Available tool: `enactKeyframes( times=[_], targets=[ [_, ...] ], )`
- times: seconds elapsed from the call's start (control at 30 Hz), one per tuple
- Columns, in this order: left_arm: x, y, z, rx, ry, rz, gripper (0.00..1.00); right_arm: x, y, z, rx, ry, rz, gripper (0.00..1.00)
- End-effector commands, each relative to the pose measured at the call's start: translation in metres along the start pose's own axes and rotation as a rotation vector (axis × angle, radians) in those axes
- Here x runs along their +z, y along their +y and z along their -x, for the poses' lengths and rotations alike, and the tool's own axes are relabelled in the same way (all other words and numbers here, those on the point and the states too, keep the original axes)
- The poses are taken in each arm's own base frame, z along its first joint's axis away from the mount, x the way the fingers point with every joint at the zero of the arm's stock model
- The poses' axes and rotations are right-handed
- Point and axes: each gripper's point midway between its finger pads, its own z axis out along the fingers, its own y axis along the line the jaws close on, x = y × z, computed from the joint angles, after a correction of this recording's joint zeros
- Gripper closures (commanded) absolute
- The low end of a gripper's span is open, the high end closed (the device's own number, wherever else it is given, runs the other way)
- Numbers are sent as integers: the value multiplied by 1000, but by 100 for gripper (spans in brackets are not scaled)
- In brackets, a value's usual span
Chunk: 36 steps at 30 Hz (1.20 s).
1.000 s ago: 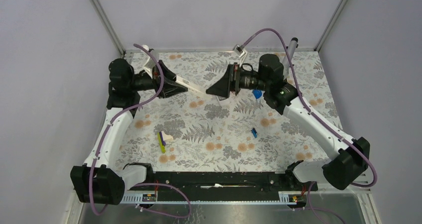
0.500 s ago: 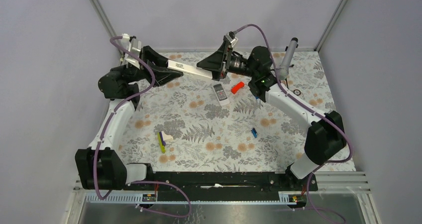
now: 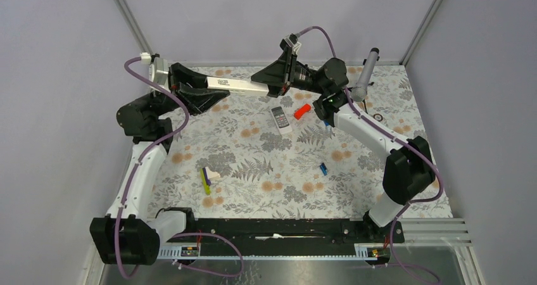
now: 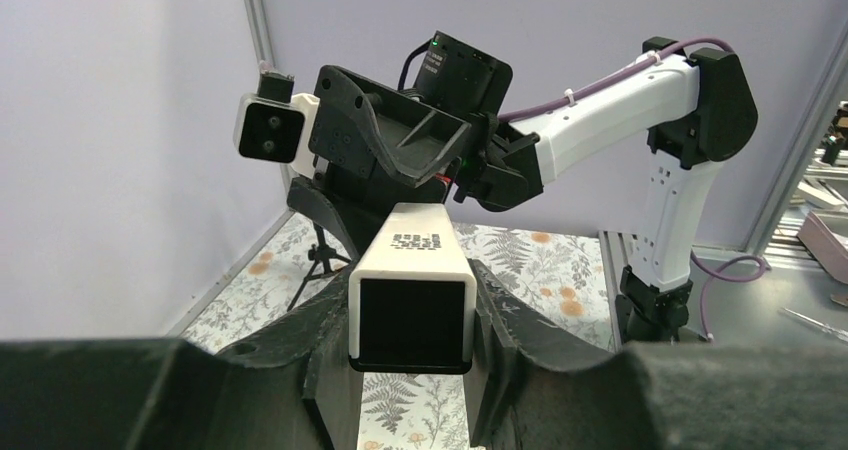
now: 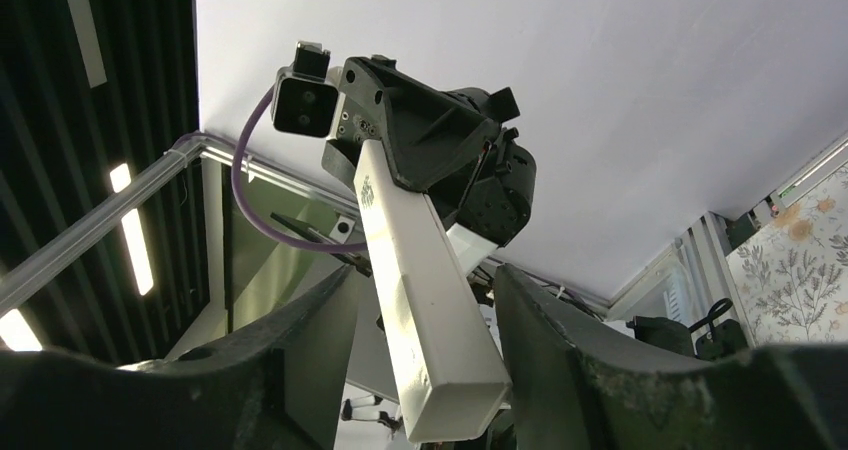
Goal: Load the batteries into the remote control
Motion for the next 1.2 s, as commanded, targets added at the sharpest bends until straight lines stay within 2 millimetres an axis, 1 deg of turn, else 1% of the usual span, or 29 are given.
enactKeyframes(
  times=[0.0,0.1,0.2,0.27,0.43,0.53,0.7,0.83,0.97,1.07,1.17],
  targets=[
    [-3,9,4,50,-31,87,100,3,33,-9,-66,63,87,42],
    [-3,11,7,66,-45,115,100,5,35,-15,-67,88,89,42],
    [-4,12,10,74,-58,128,100,7,36,-20,-63,113,94,39],
    [-4,11,11,75,-62,131,100,8,36,-23,-59,125,95,40],
    [-4,8,12,73,-65,128,100,8,31,-25,-48,135,86,55],
    [-4,2,15,82,-67,113,100,7,26,-24,-37,133,81,65],
    [-4,-14,23,106,-72,71,100,4,19,-21,-12,118,82,73],
    [-5,-22,33,128,-87,67,100,-4,12,-13,-2,88,76,72],
    [-5,-29,43,146,-104,54,100,-10,4,-8,4,67,59,66],
    [-4,-31,46,148,-109,47,100,-10,0,-7,1,62,35,59],
    [-4,-32,47,148,-115,43,100,-10,-7,-5,-30,52,-11,48]
  ],
)
